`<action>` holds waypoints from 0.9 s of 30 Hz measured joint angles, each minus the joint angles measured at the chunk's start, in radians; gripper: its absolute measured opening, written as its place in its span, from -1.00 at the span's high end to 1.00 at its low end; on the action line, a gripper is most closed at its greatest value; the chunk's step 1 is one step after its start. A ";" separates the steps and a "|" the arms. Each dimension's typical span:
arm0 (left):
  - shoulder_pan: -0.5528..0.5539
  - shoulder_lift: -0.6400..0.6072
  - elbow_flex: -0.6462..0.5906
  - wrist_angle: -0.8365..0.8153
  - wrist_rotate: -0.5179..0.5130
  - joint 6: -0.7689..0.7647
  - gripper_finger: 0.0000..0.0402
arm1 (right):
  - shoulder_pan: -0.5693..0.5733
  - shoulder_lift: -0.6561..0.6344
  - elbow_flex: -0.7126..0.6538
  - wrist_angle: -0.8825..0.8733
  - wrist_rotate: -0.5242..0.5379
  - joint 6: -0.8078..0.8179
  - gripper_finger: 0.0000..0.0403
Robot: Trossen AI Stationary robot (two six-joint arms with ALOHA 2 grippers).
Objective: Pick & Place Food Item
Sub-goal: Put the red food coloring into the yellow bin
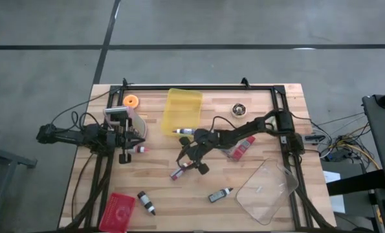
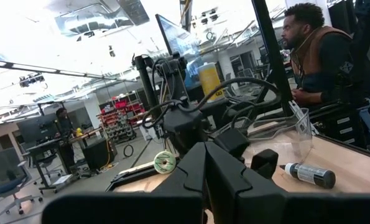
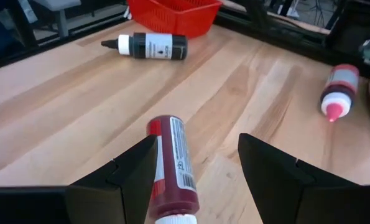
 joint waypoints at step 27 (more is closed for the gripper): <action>0.000 0.000 0.000 0.000 0.000 0.000 0.93 | 0.014 0.037 -0.029 -0.067 0.007 0.008 -0.10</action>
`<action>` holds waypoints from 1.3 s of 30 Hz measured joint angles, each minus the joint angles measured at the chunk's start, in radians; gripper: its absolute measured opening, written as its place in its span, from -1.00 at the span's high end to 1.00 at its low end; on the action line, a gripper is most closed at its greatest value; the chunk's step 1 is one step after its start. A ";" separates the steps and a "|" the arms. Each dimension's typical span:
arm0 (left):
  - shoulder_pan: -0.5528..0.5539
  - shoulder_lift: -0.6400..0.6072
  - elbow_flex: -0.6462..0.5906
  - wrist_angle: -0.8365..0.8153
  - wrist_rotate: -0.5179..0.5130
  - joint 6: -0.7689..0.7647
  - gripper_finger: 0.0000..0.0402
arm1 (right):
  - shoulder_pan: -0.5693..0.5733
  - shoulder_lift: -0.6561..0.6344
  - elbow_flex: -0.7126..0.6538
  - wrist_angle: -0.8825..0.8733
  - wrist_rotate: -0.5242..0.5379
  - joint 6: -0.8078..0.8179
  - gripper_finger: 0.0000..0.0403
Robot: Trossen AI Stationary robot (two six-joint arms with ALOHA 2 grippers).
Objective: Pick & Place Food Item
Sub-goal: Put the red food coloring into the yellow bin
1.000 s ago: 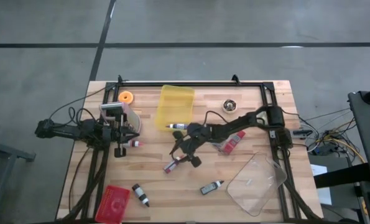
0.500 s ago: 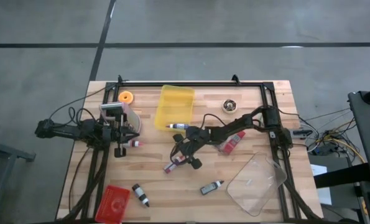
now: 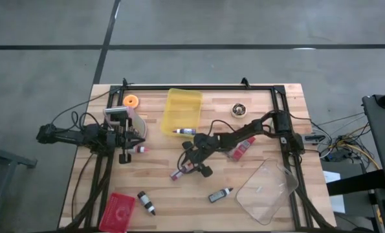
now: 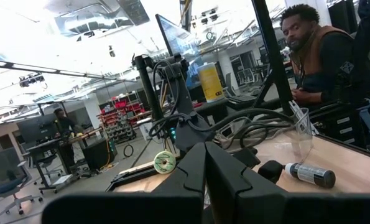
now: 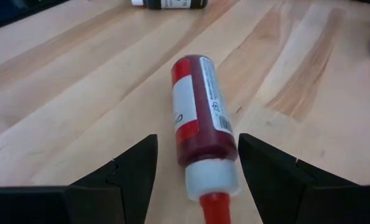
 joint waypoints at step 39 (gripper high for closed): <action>0.000 0.000 0.000 0.000 0.000 0.000 0.93 | -0.001 -0.001 0.004 -0.042 0.006 0.060 0.33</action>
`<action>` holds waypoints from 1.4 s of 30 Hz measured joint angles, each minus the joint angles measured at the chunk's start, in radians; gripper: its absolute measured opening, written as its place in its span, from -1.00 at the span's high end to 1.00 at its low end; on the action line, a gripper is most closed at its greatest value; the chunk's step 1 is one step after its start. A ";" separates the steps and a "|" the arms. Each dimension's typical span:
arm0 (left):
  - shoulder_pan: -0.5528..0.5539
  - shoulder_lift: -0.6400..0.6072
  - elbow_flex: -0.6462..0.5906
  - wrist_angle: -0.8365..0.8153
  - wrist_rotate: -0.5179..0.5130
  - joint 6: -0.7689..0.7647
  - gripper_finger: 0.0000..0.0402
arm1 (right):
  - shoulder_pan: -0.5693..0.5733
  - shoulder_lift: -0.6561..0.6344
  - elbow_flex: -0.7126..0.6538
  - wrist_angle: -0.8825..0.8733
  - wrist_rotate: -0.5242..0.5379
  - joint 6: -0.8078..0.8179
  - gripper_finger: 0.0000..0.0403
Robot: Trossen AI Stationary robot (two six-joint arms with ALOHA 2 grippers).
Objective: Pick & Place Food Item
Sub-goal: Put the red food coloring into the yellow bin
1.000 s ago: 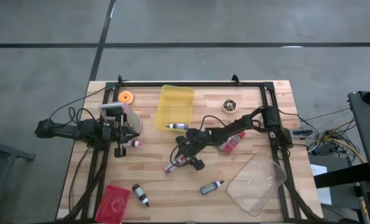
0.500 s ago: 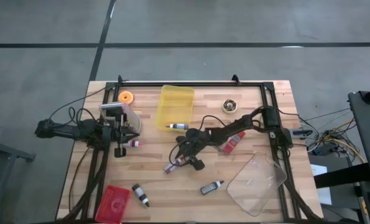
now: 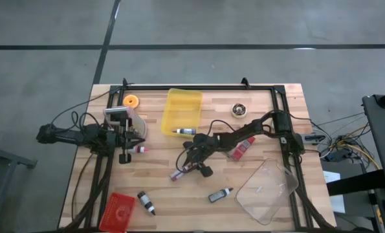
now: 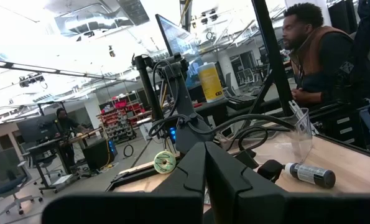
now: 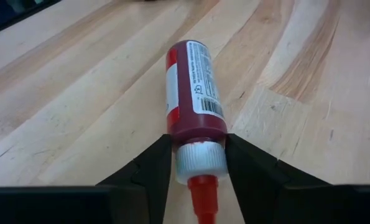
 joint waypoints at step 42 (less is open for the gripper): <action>0.000 0.000 0.000 0.000 0.000 0.000 0.93 | 0.000 0.000 0.000 -0.009 -0.007 0.042 0.33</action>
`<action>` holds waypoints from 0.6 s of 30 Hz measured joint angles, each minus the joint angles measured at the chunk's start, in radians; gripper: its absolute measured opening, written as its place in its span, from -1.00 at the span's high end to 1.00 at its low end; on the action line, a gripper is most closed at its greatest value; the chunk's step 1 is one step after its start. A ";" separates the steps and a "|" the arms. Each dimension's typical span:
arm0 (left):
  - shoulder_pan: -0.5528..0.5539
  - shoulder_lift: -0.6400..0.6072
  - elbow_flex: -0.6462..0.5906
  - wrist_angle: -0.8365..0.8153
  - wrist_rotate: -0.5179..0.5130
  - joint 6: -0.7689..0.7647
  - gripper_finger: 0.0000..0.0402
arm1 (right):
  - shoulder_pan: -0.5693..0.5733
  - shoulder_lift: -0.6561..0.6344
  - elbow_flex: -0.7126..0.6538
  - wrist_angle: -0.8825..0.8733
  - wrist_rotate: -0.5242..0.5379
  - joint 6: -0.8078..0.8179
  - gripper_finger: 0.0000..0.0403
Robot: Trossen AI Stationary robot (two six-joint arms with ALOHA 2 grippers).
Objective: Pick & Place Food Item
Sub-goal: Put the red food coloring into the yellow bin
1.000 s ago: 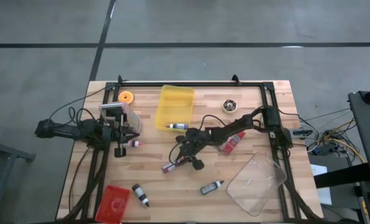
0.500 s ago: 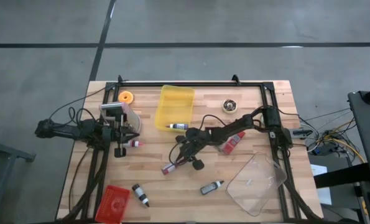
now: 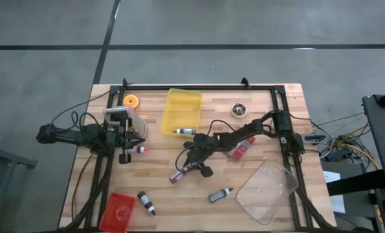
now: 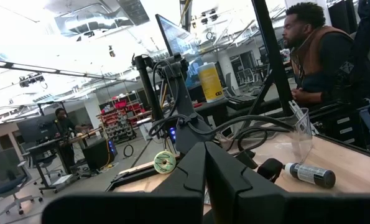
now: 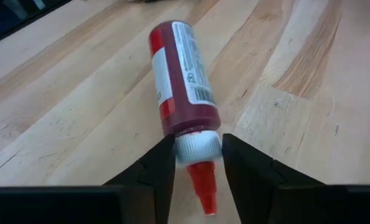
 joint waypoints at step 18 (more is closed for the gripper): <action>0.000 0.000 0.000 0.000 0.000 0.000 0.93 | 0.011 0.028 -0.002 0.007 0.004 0.007 -0.03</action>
